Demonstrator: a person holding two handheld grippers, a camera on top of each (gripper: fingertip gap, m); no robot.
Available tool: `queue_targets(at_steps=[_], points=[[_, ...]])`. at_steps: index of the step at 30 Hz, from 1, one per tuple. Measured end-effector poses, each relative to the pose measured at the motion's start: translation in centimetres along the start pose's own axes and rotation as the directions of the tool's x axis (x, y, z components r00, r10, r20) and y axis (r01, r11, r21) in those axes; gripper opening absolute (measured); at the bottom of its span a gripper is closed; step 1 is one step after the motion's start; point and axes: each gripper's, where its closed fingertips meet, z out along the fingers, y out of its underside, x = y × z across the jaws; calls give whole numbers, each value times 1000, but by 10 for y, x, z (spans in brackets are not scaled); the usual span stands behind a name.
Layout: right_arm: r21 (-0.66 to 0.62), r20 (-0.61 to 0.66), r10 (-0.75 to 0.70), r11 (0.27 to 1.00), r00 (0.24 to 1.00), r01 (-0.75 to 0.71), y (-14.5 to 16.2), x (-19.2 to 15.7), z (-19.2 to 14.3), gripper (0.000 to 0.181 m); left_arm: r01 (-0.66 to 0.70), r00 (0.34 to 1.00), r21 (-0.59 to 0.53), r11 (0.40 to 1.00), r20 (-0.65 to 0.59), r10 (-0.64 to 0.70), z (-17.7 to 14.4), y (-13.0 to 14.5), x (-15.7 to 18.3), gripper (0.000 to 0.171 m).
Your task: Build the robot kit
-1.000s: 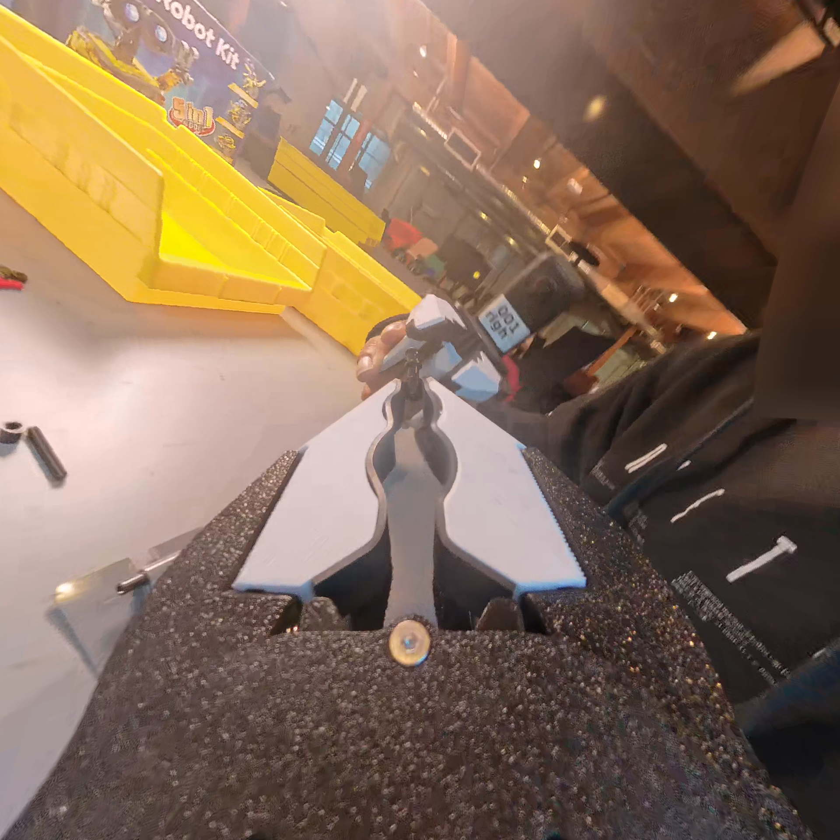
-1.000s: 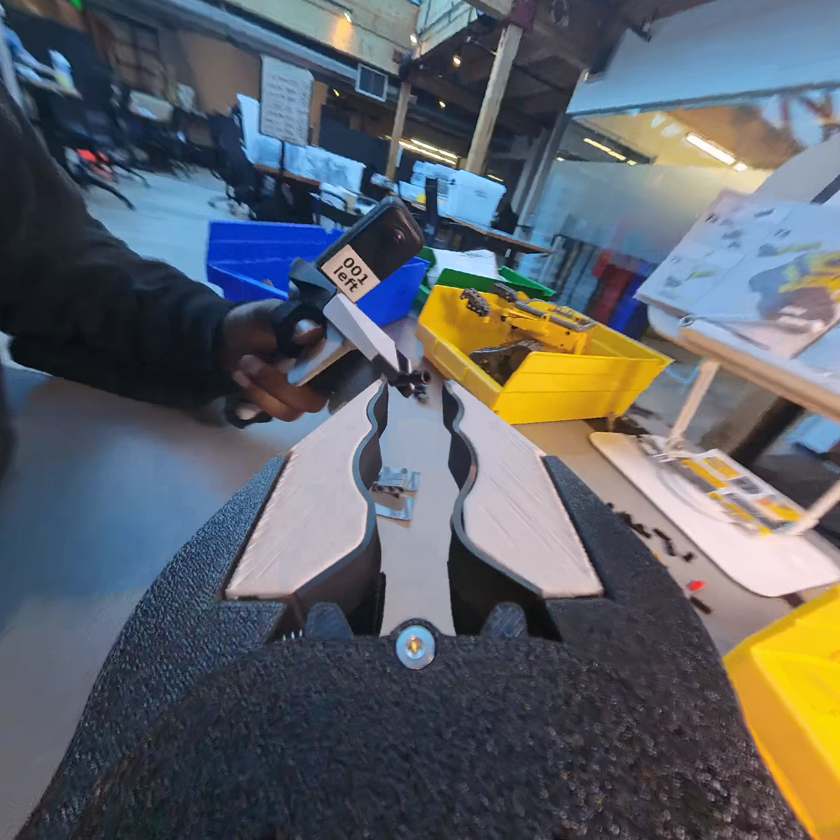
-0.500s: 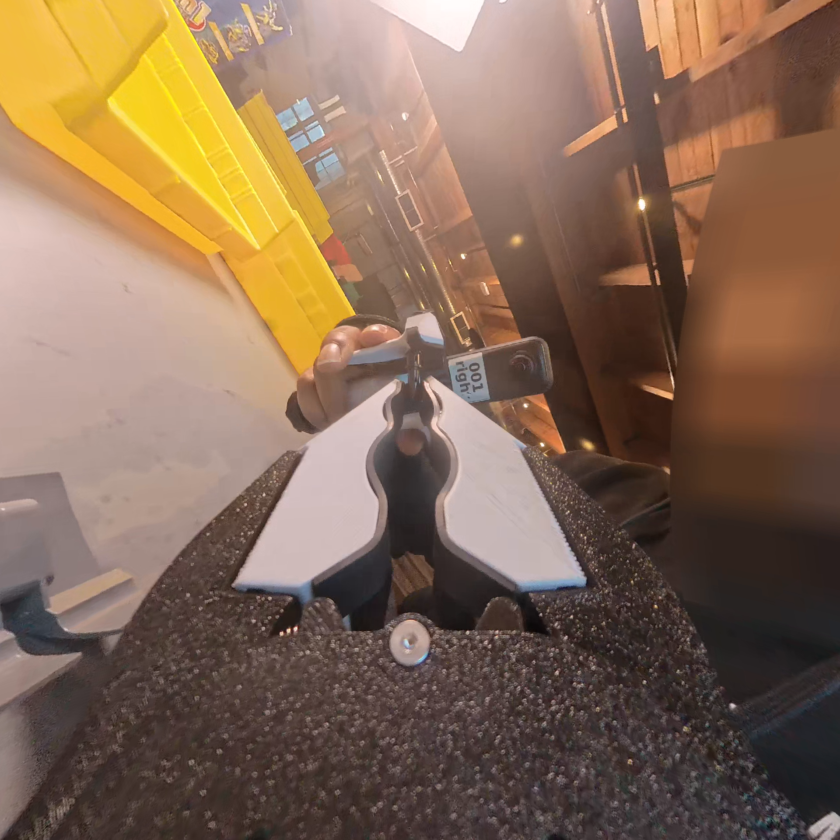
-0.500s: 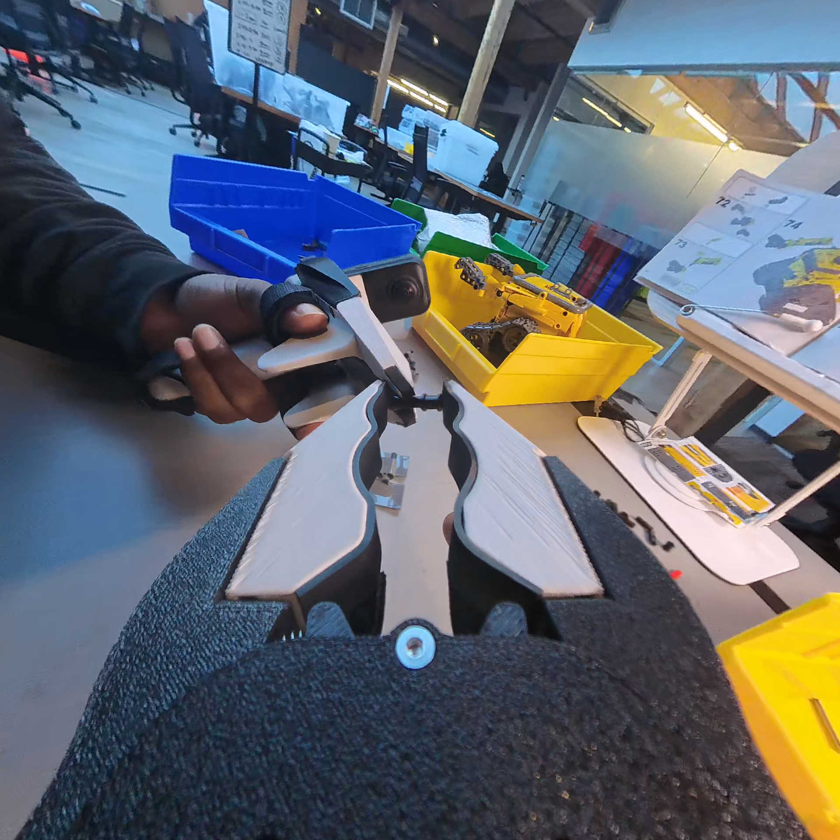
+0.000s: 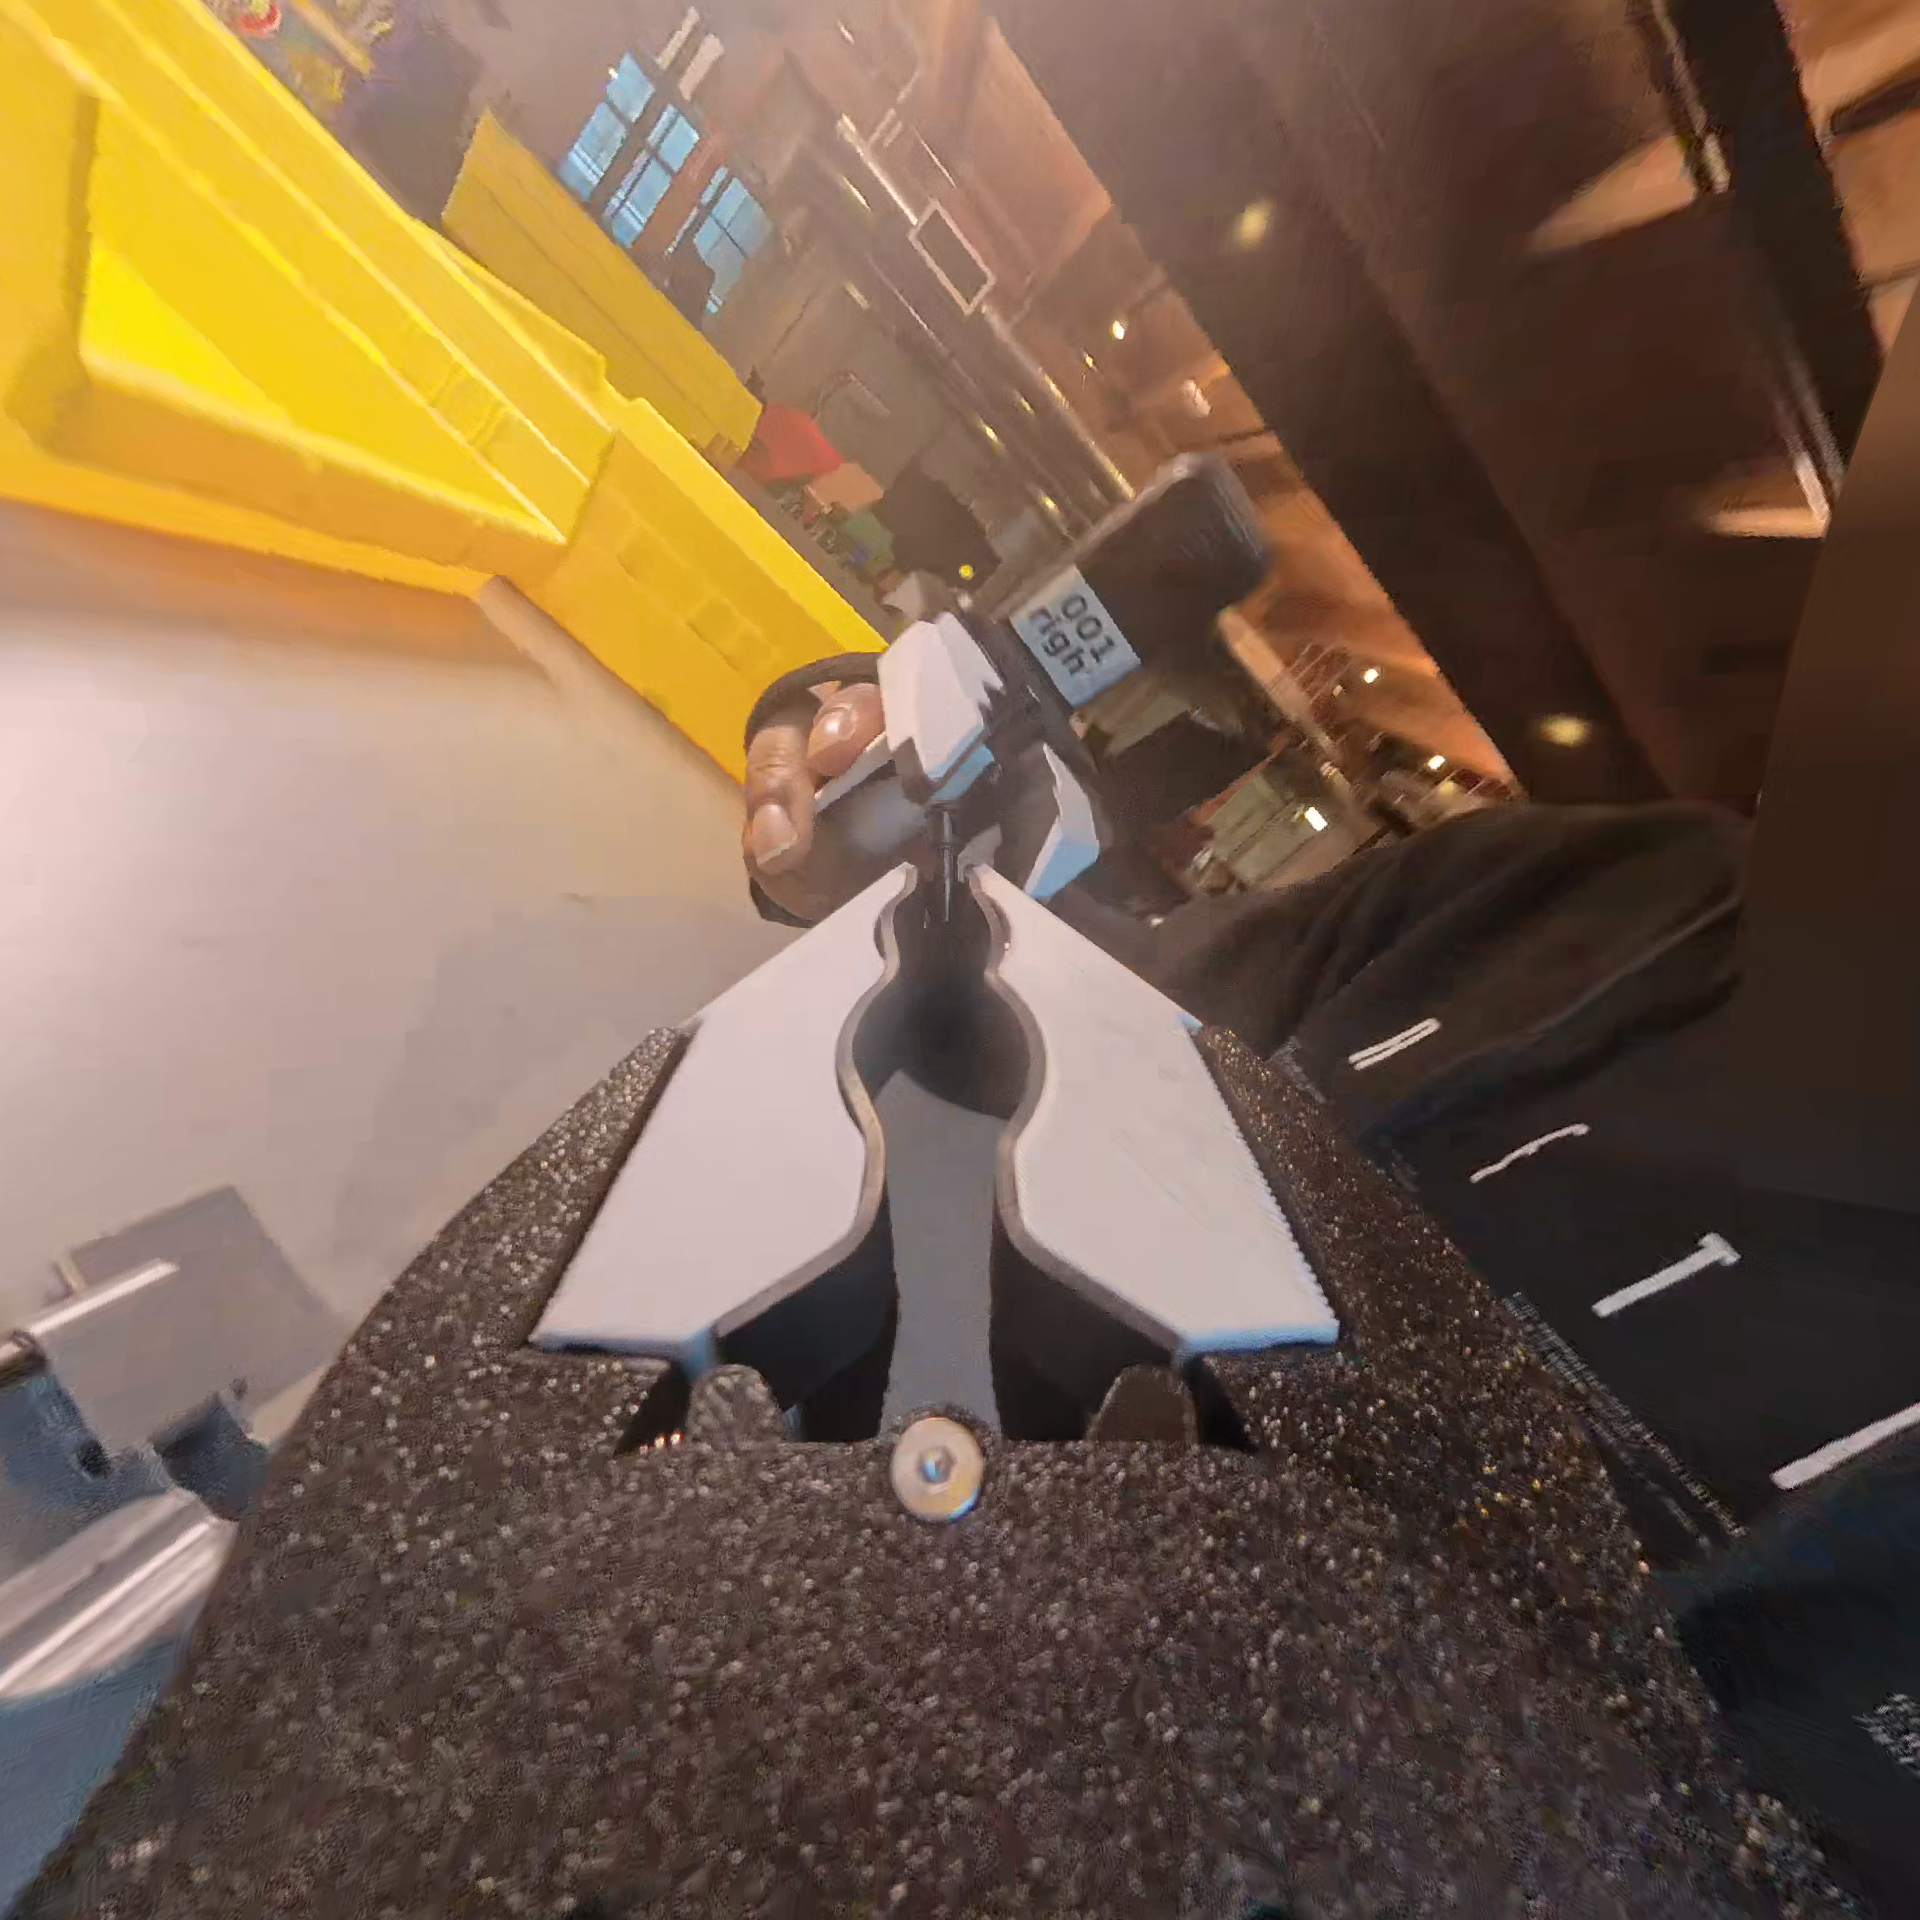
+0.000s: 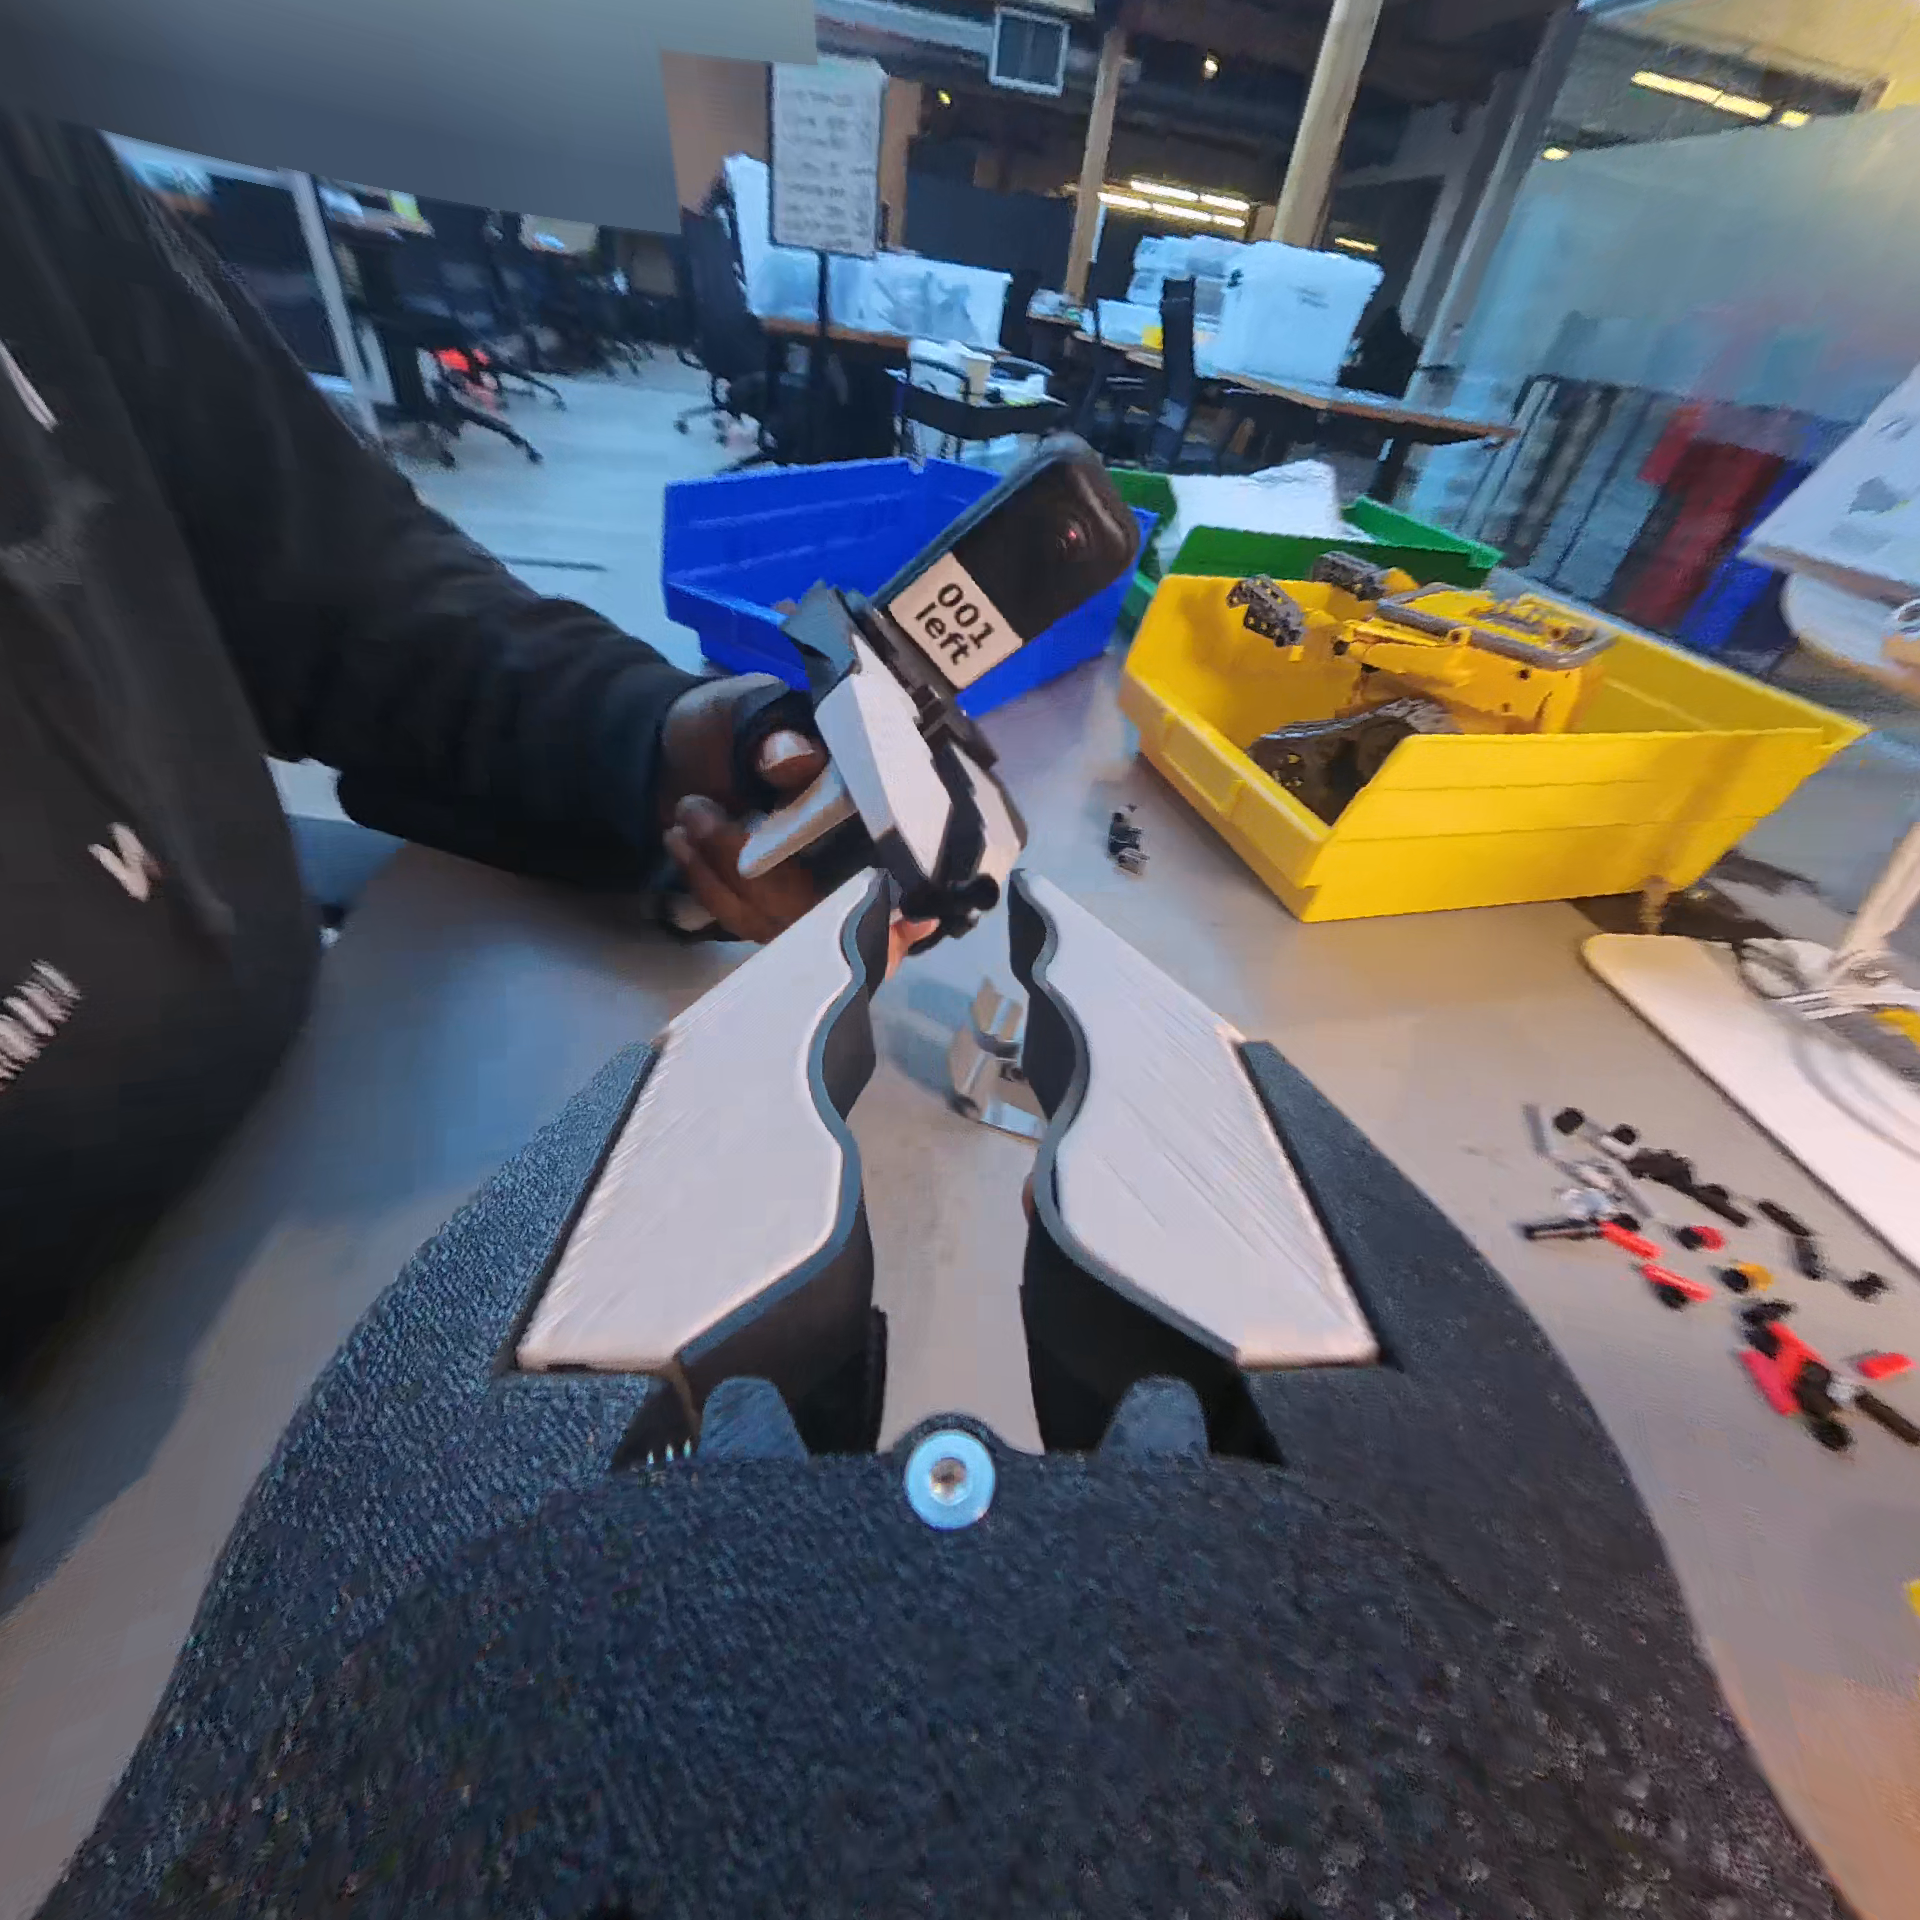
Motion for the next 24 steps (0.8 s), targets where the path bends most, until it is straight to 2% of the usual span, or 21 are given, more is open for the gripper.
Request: queue_targets(at_steps=[4, 8, 13, 17, 18, 24], points=[[29, 100, 133, 990, 986, -137, -7, -6, -6, 21, -267, 960, -64, 961, 66, 271, 0, 3, 8, 6], [36, 148, 168, 984, 975, -175, -8, -14, -3, 8, -375, 923, -83, 923, 59, 380, 2, 6, 17, 6], [70, 182, 177, 979, 967, -192, -13, -18, -5, 7, -524, 840, -108, 845, 99, 534, 2, 6, 22, 7], [178, 193, 205, 954, 959, -240, -29, -15, -8, 7, -576, 803, -96, 812, 116, 584, 0, 0, 30, 14], [194, 200, 212, 949, 957, -251, -31, -15, -8, 7, -582, 799, -94, 808, 117, 589, 0, -1, 32, 10], [200, 201, 223, 944, 954, -262, -30, -15, -5, 7, -603, 777, -108, 790, 145, 613, -2, -3, 31, 6]])
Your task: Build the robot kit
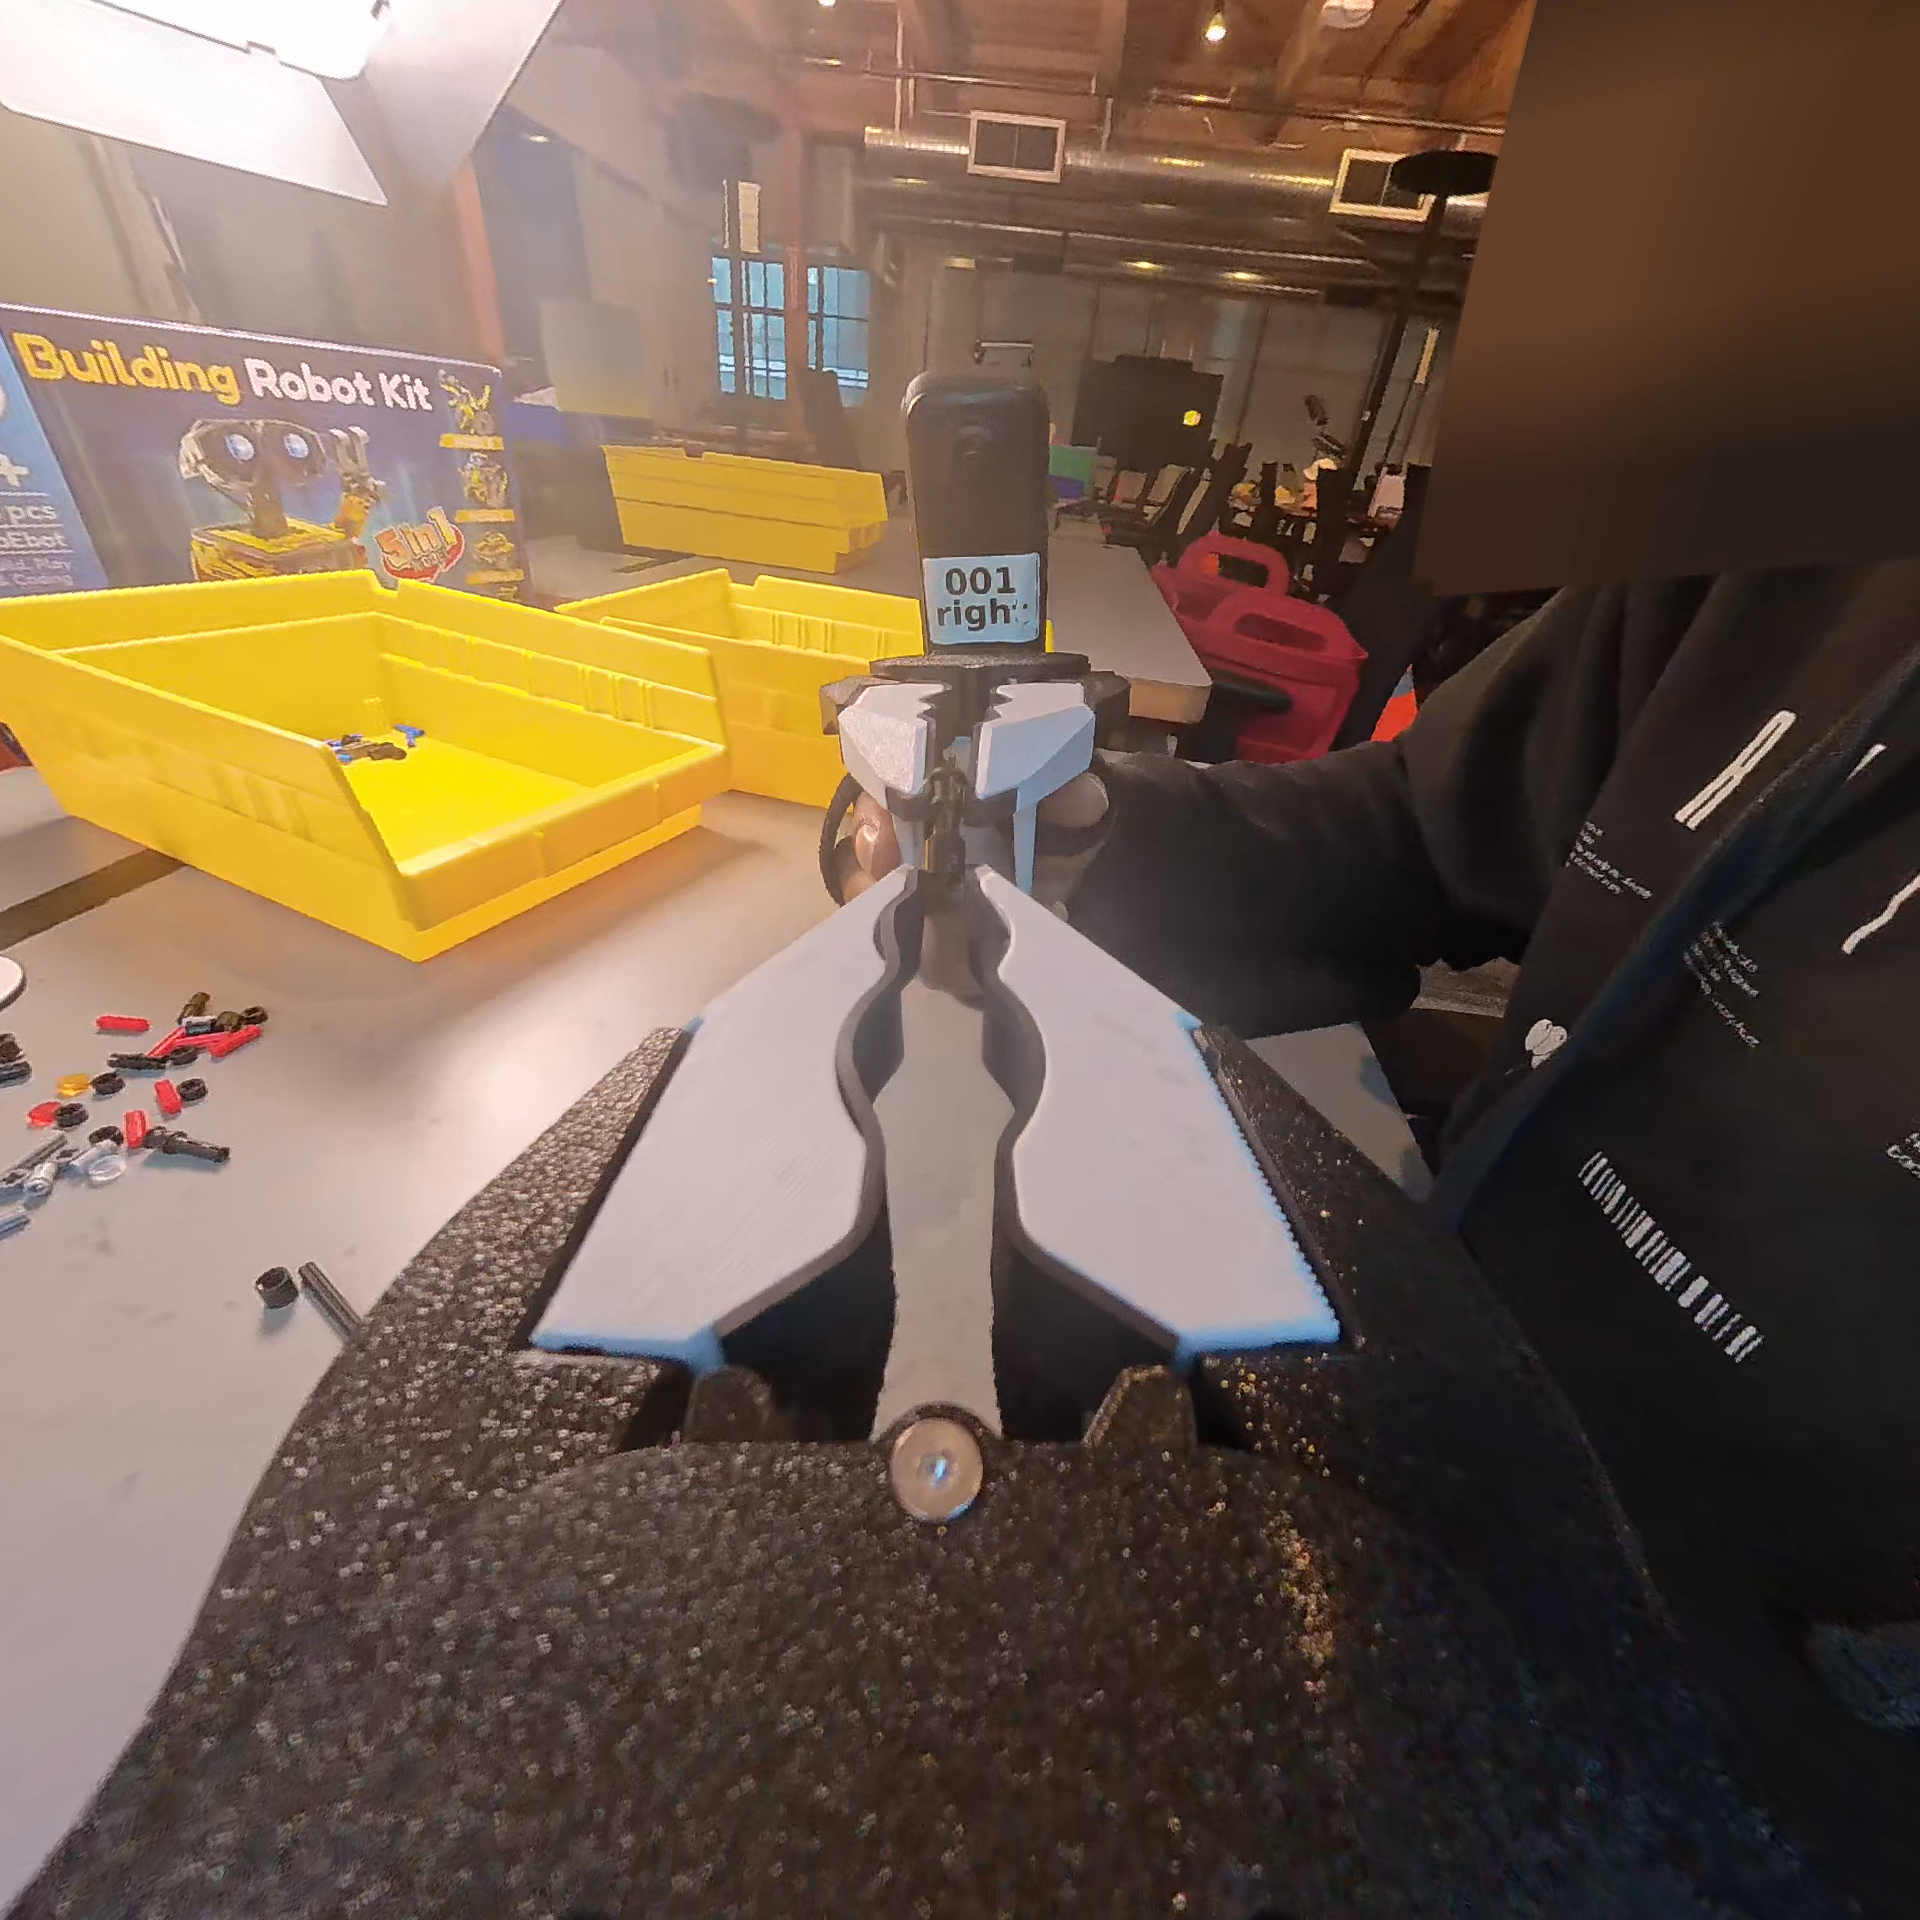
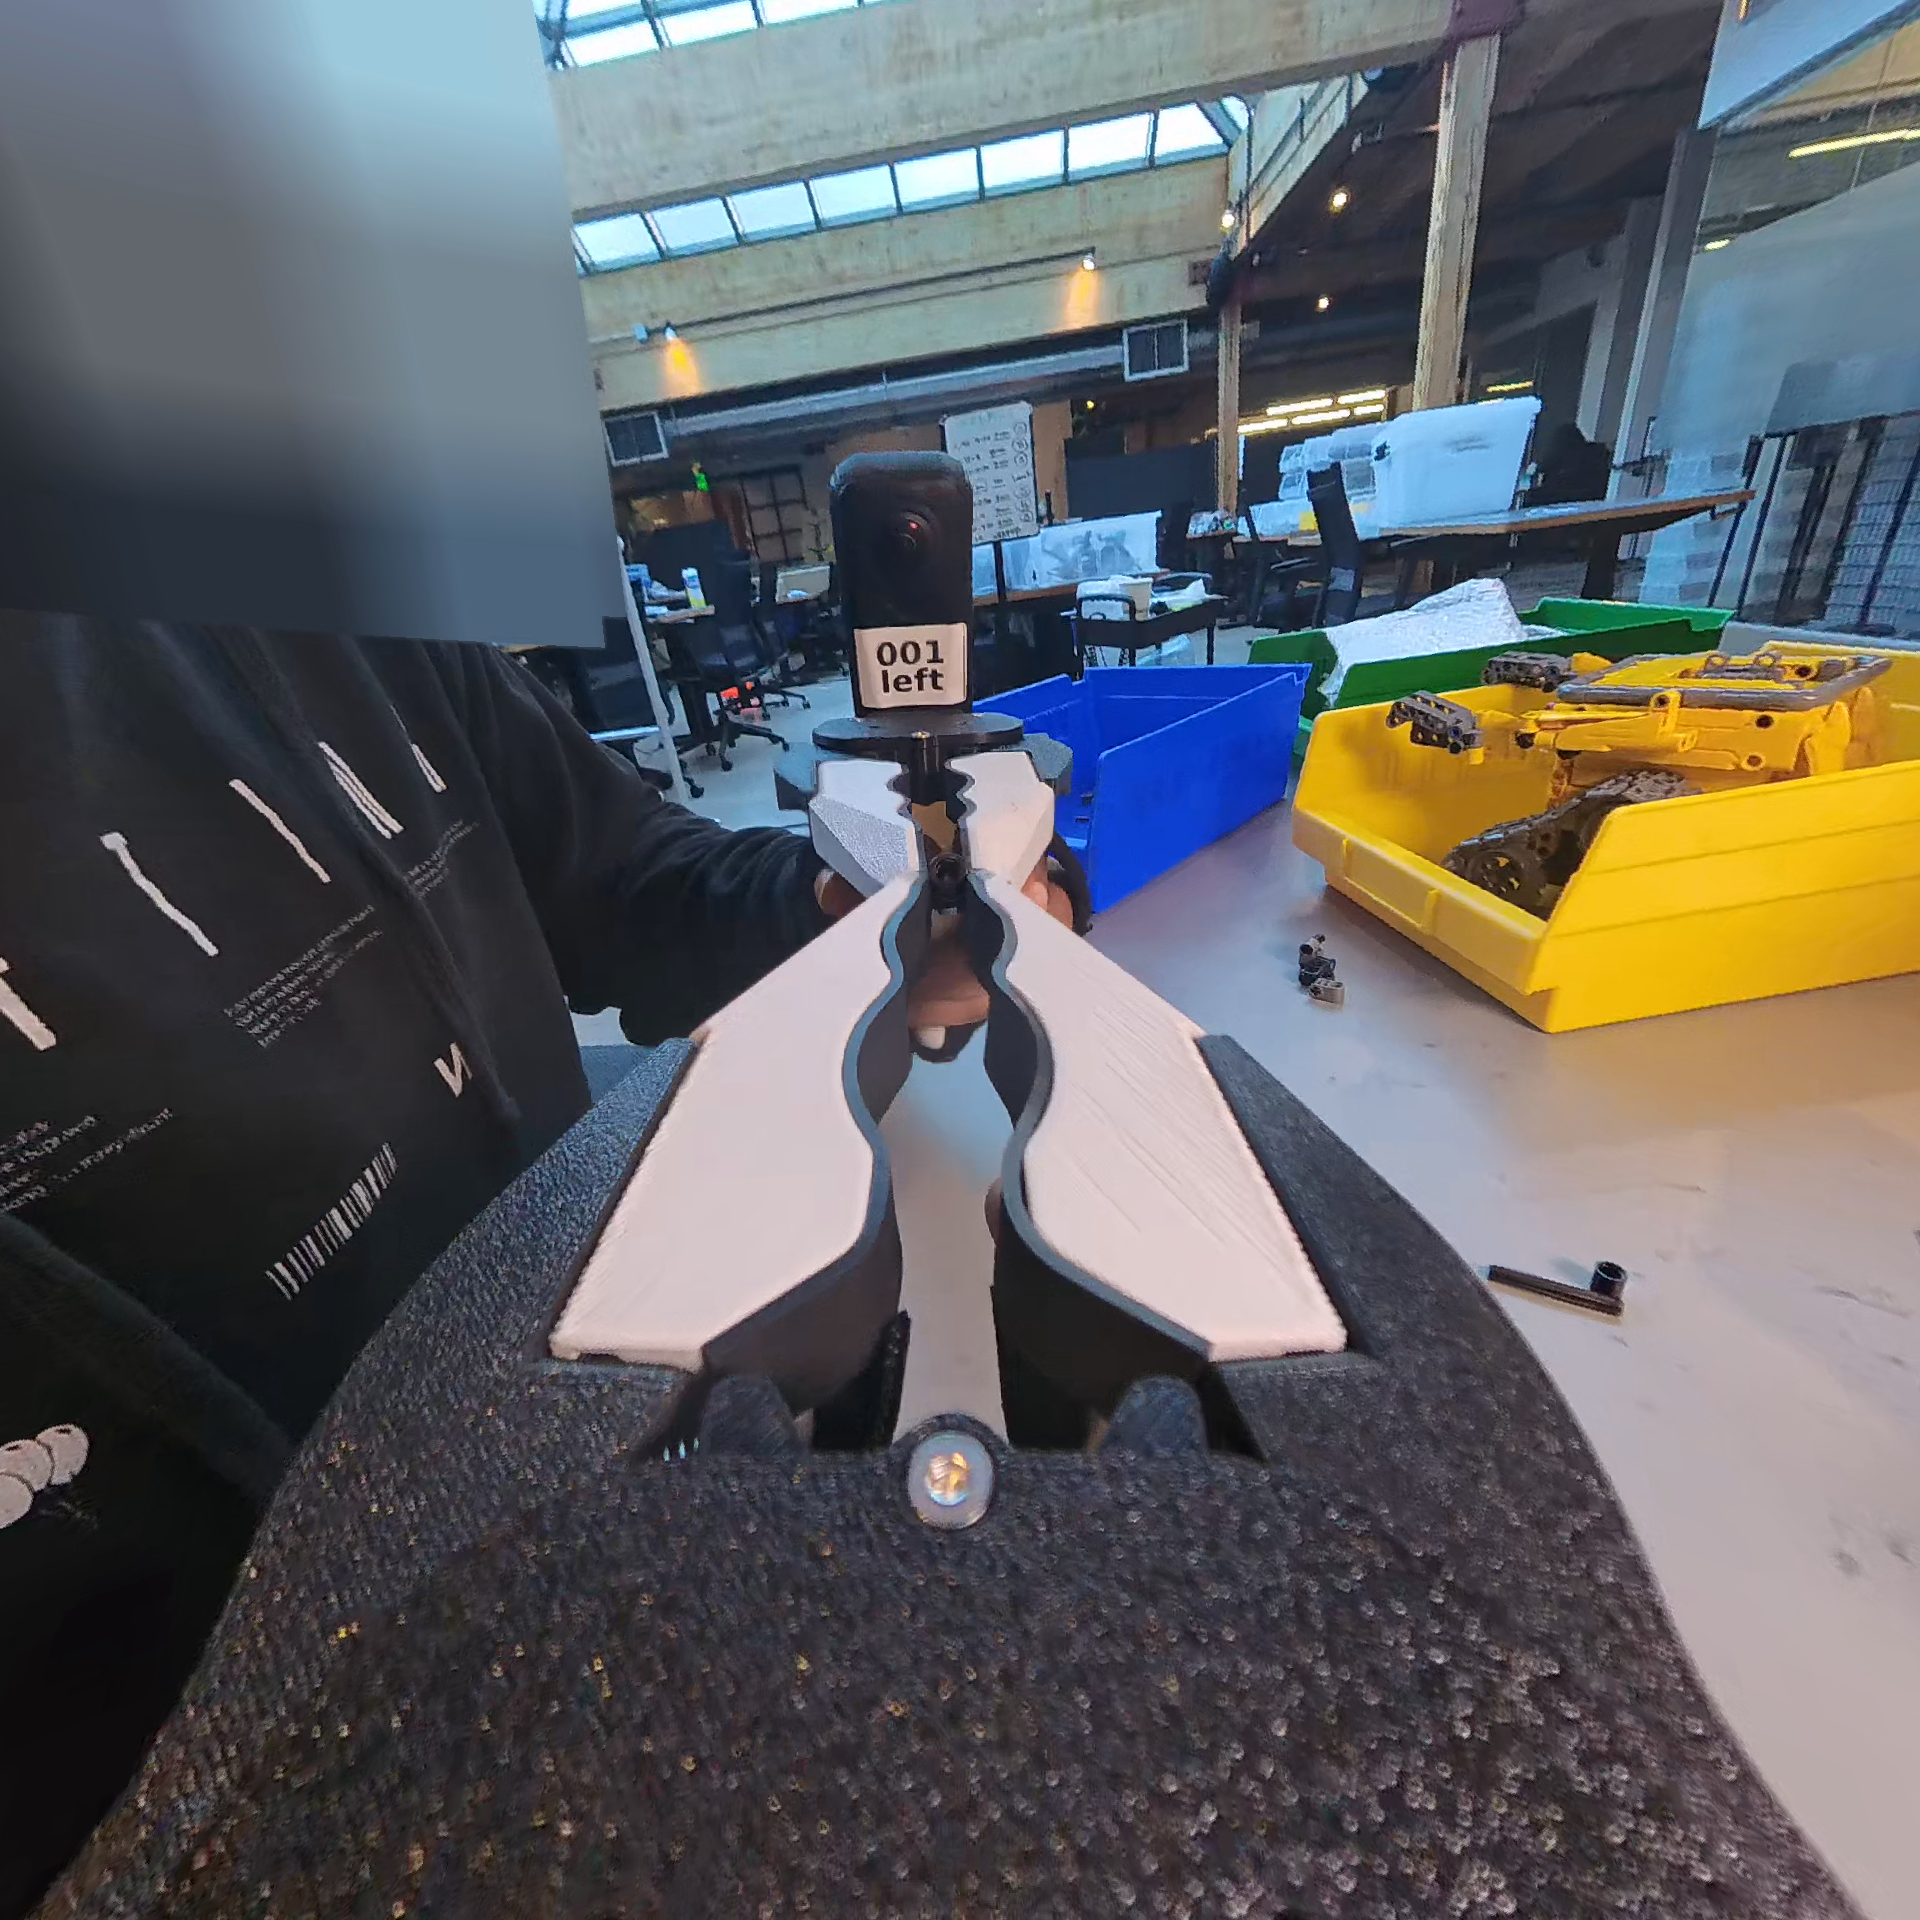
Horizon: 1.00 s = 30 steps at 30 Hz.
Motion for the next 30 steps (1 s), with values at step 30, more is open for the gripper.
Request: queue_targets(at_steps=[30], points=[[-390, 6, -18, 921, 1000, 19, 66, 3, -3, 5, -503, 832, -463, 730, -30, 554, 0, 64, -5, 4]])
